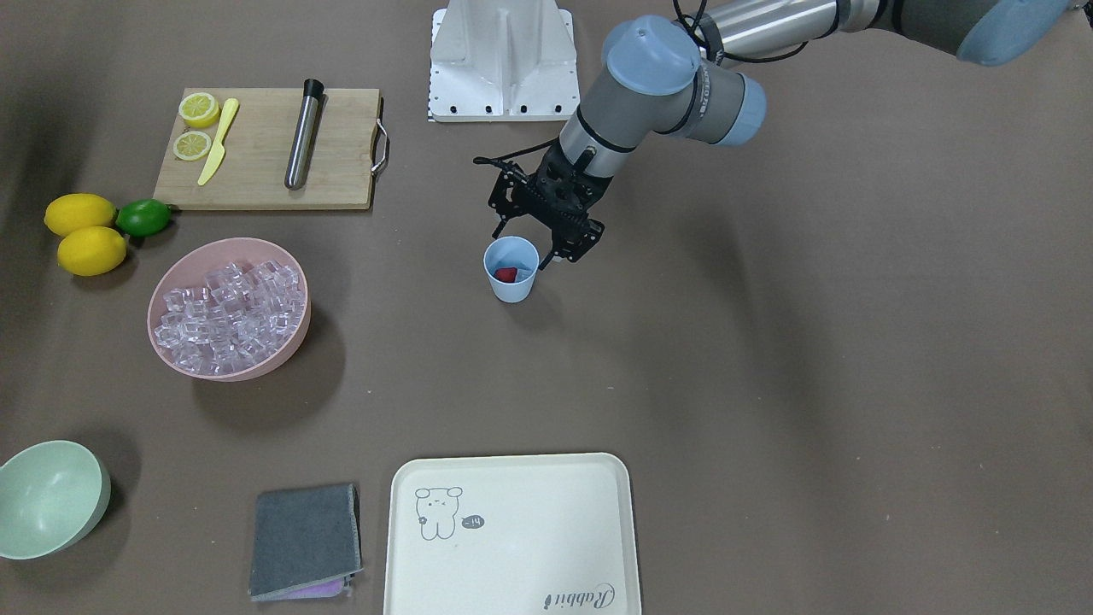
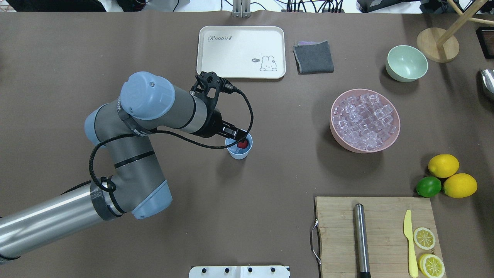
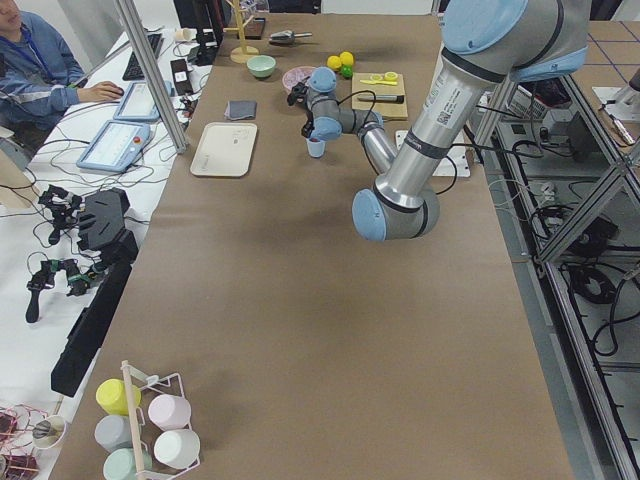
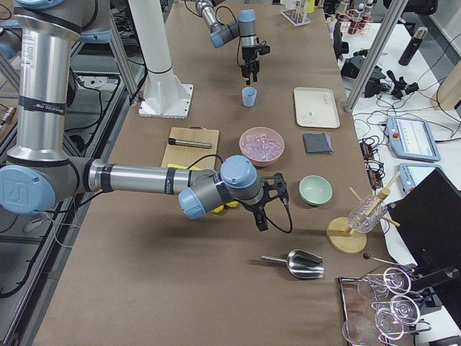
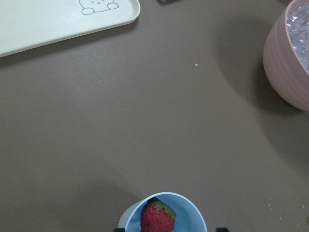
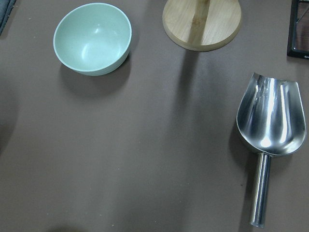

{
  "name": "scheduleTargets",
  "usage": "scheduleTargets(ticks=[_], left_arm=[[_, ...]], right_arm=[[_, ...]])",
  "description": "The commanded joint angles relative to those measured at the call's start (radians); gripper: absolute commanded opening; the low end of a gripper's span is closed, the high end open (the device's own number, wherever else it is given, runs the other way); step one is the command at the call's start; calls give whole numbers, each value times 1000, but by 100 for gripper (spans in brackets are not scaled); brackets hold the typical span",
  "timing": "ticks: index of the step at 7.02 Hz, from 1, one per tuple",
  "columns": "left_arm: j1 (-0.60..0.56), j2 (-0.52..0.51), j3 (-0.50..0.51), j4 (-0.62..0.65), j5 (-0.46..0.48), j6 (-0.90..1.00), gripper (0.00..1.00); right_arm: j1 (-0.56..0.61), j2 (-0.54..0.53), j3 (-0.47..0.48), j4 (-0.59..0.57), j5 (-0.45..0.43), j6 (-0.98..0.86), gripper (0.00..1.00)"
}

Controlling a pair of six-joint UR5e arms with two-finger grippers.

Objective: Put ice and strawberries in cup

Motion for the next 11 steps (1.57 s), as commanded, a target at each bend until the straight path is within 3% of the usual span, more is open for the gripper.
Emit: scheduleTargets(ticks=[1,2,6,11], left_arm=[[-12,22,-24,10,0,0,97],[-52,57,-24,12,-4,9,97],[-291,166,-21,15,-216,158,97],[-469,316,-20,15,-363,298,97]], right_arm=[[0,-2,4,-1,0,-2,100],[0,7,4,-3,-1,0,100],[-8,35,-13,-17,-4,-3,100],[-75,48,-22,-18,-87,-3,100]])
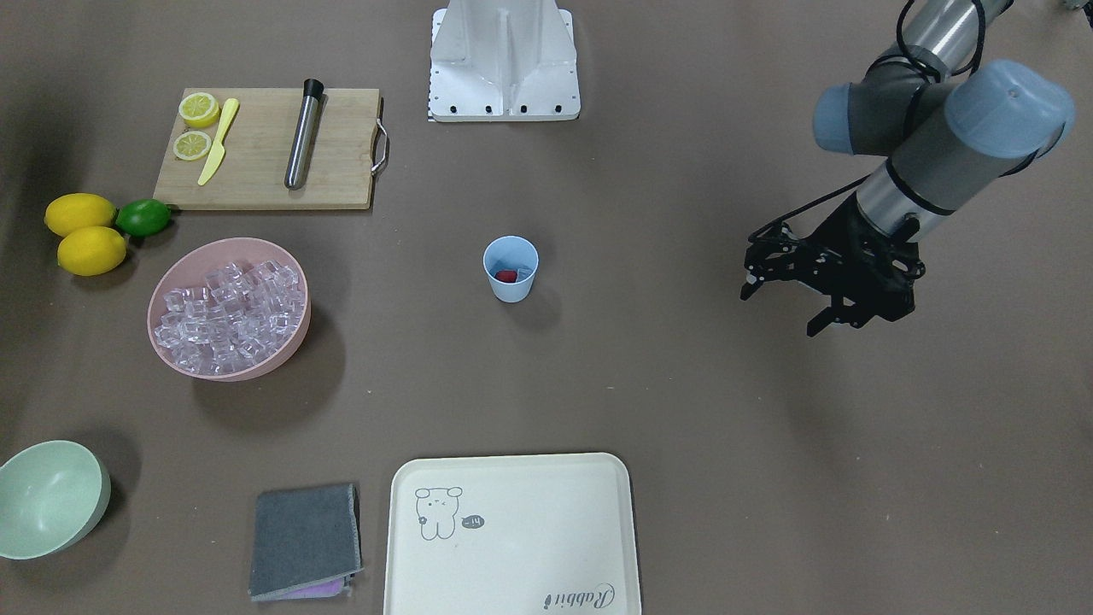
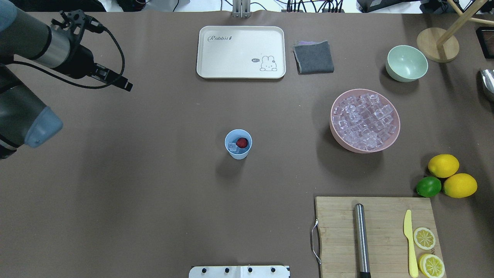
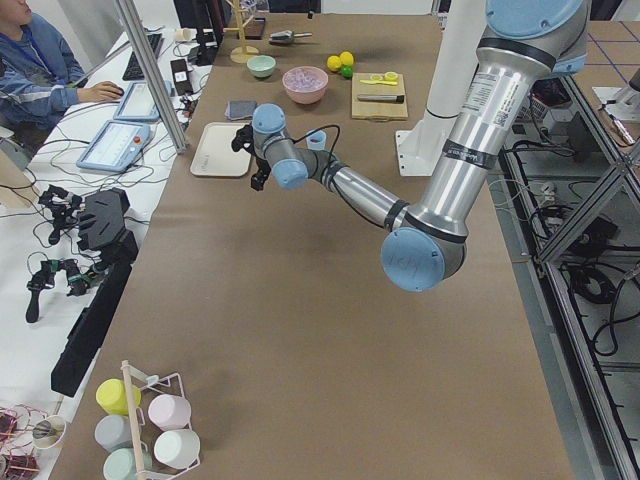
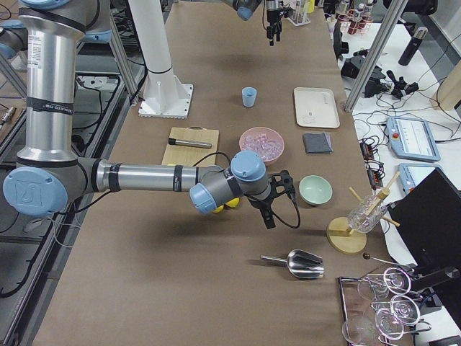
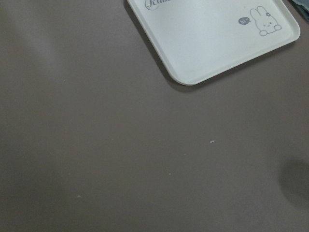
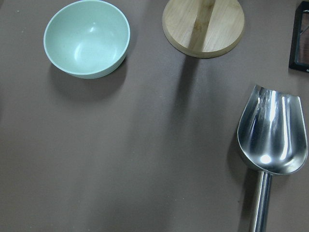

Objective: Put ice and strawberries in cup

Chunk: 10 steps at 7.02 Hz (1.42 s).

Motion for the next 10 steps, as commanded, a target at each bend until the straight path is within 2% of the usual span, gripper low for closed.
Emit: scheduleTargets(ticks=[1,4,6,8,10], left_arm=[[-74,60,0,0,-77,16,97],[-187,135,-6,-3,-178,91,97],[-243,166,-11,-2,-227,95,97],[-257,235,-5,0,-223,140,97],[-350,272,18,157,-206,429,97]], right_arm=[[-14,3,11,-36,4,1,100],[-23,15,132,-266,-3,0,100],[-13,-15,131,-280,-14,-29,100],[-23,-31,125,-280,-59,-29,100],[-19,-34,122,-282,-73,-29,100]])
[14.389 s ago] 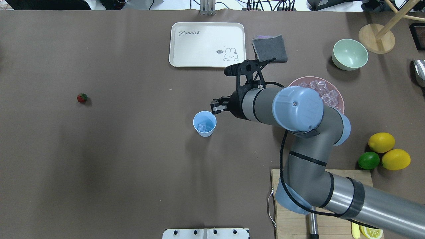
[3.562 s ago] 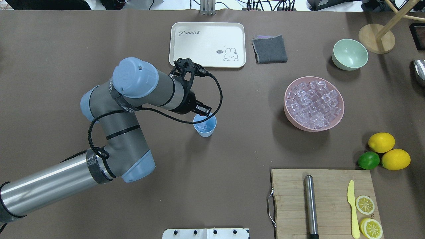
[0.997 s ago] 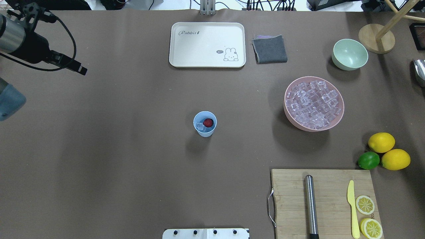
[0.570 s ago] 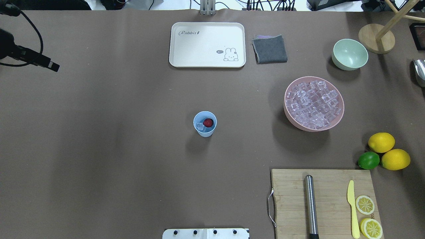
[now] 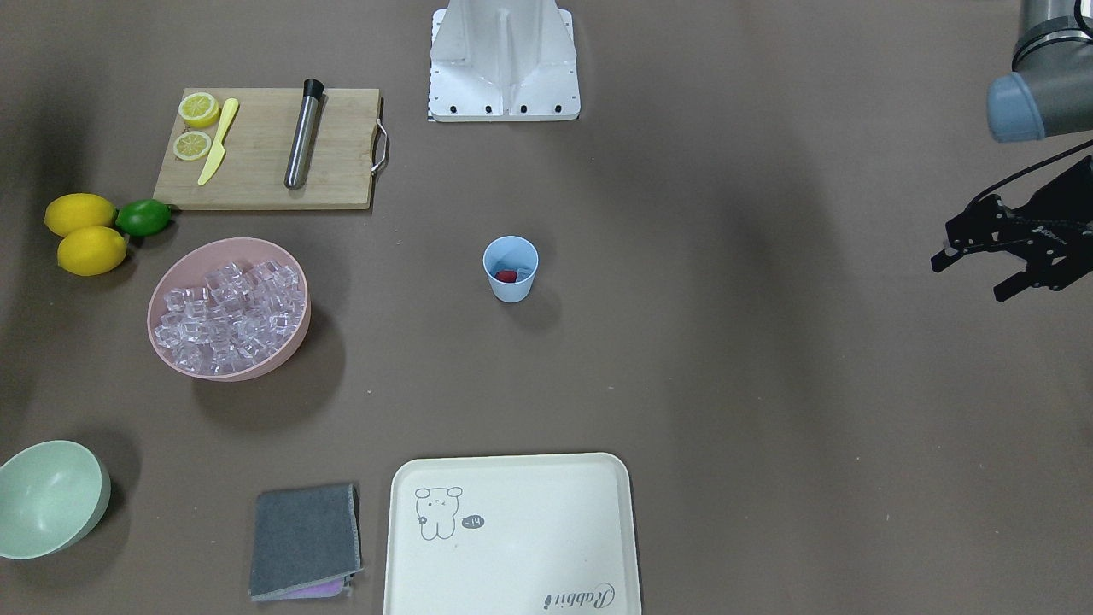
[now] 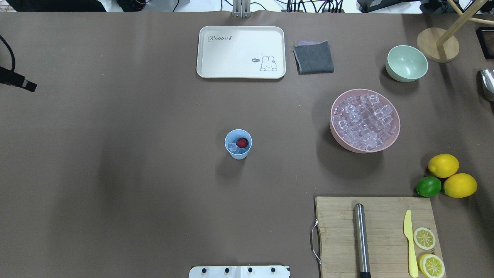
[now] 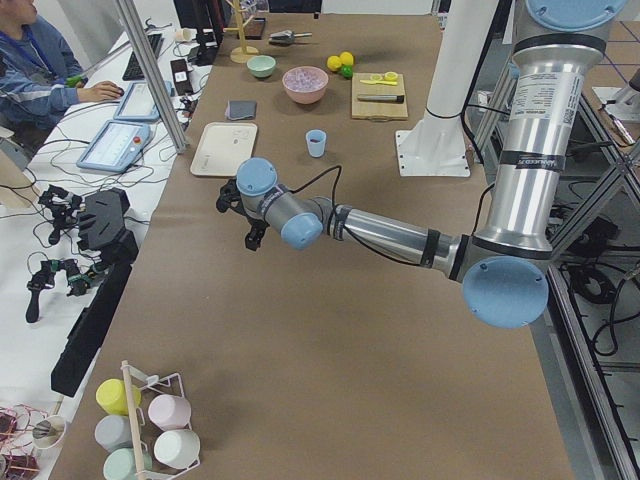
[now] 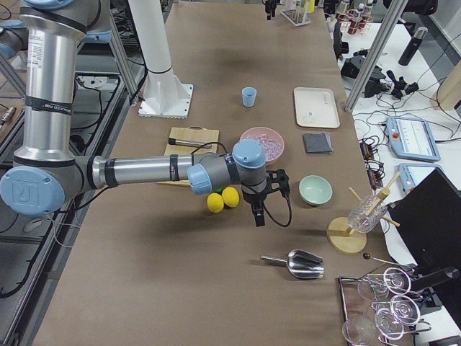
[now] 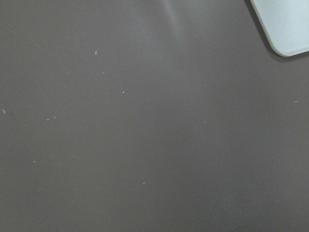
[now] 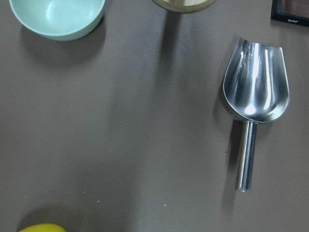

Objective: Put ice and strawberries in cup

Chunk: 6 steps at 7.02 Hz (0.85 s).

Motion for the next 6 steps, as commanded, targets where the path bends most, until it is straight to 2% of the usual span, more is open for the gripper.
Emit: scheduleTargets(ticks=[1,3,6], left_arm=[[-93,53,7,145,53,236,97],[-98,106,10,142,93,244,97],[-149,167,0,136,91,246,97]], right_arm=[[2,-3,-3,-4,-9,0,100],[0,1,-17,-4,-7,1,100],[0,18,-38,-4,-17,0,100]])
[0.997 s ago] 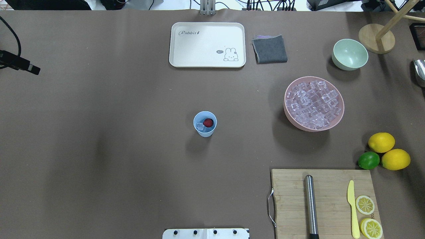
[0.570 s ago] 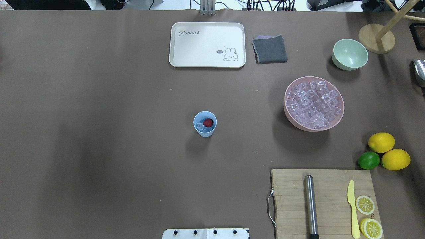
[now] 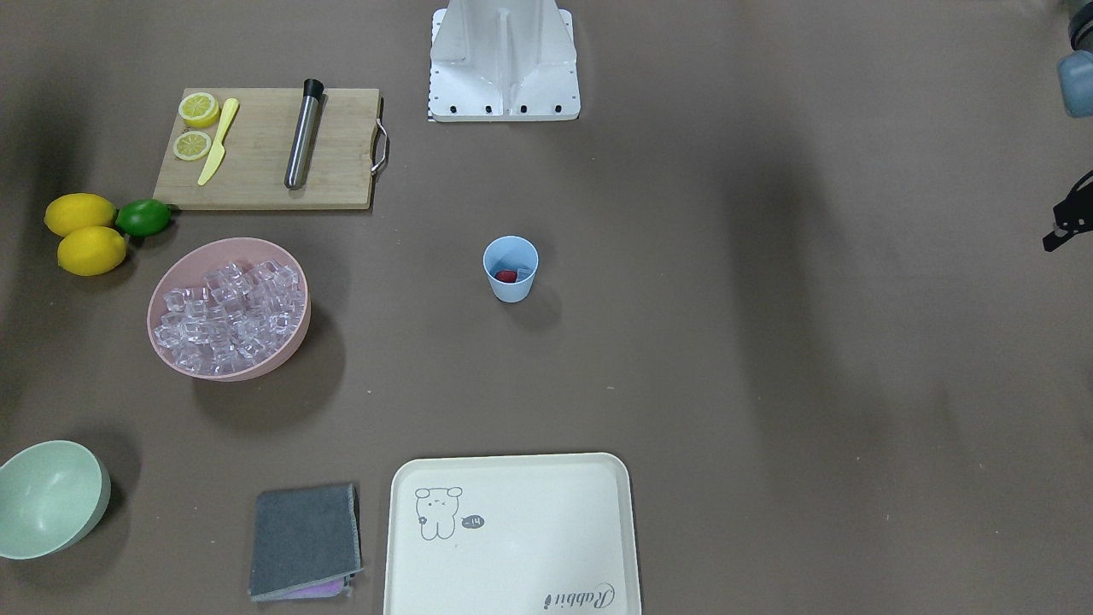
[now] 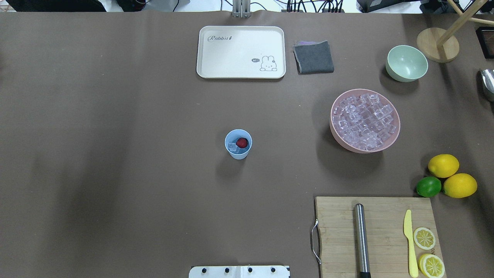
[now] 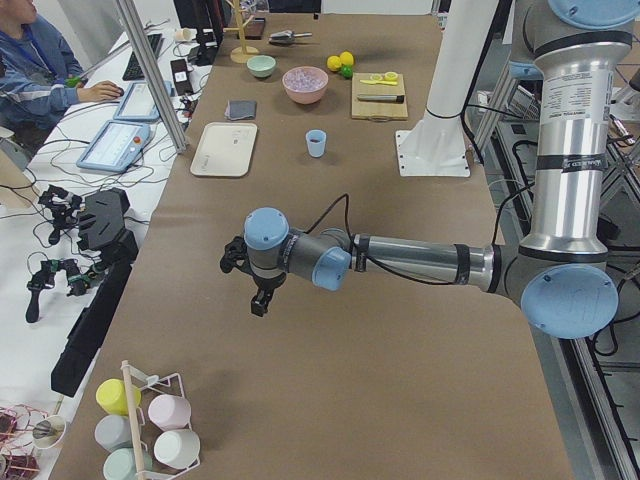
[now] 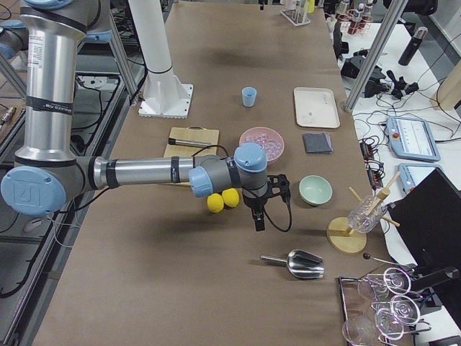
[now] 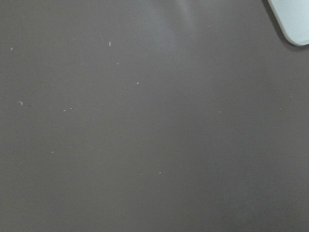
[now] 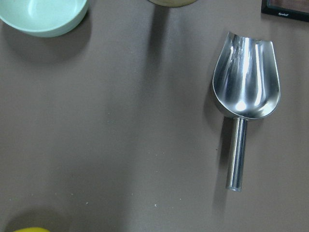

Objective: Put ice and strawberries in cup

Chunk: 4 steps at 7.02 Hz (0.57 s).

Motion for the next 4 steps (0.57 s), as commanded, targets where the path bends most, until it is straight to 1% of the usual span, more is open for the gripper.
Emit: scheduleTargets(ticks=[1,4], left_arm=[[-32,29,-10,0,1,0,97],[-43,40,-10,0,3,0,97]], right_arm=[[-2,7,-6,2,-15,0,100],[-2,24,-9,-1,-15,13,100]])
